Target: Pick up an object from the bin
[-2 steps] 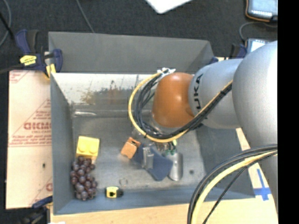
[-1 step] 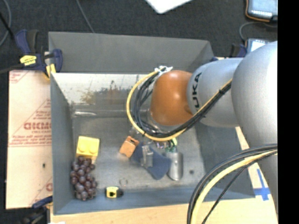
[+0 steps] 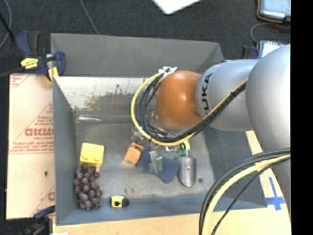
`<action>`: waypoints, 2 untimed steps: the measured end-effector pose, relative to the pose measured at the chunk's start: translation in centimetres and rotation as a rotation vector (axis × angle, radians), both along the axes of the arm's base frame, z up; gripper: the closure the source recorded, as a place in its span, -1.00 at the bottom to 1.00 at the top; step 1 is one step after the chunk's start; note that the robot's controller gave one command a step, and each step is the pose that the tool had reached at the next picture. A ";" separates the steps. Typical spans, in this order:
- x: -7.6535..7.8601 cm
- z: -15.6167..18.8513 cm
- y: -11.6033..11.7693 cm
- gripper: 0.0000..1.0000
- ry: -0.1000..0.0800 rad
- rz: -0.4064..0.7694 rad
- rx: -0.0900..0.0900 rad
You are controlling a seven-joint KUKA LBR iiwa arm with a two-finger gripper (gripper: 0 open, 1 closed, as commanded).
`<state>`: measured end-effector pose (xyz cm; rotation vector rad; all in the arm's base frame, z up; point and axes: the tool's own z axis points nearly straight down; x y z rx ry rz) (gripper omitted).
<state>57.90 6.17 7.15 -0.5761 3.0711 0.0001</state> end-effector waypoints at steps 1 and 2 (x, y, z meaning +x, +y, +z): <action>1.8 0.2 -0.3 1.00 -0.004 0.234 -0.004; 1.8 0.2 -0.3 1.00 -0.003 0.233 -0.004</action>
Offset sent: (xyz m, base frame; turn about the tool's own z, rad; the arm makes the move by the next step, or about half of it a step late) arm 0.0000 0.0000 0.0000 0.0000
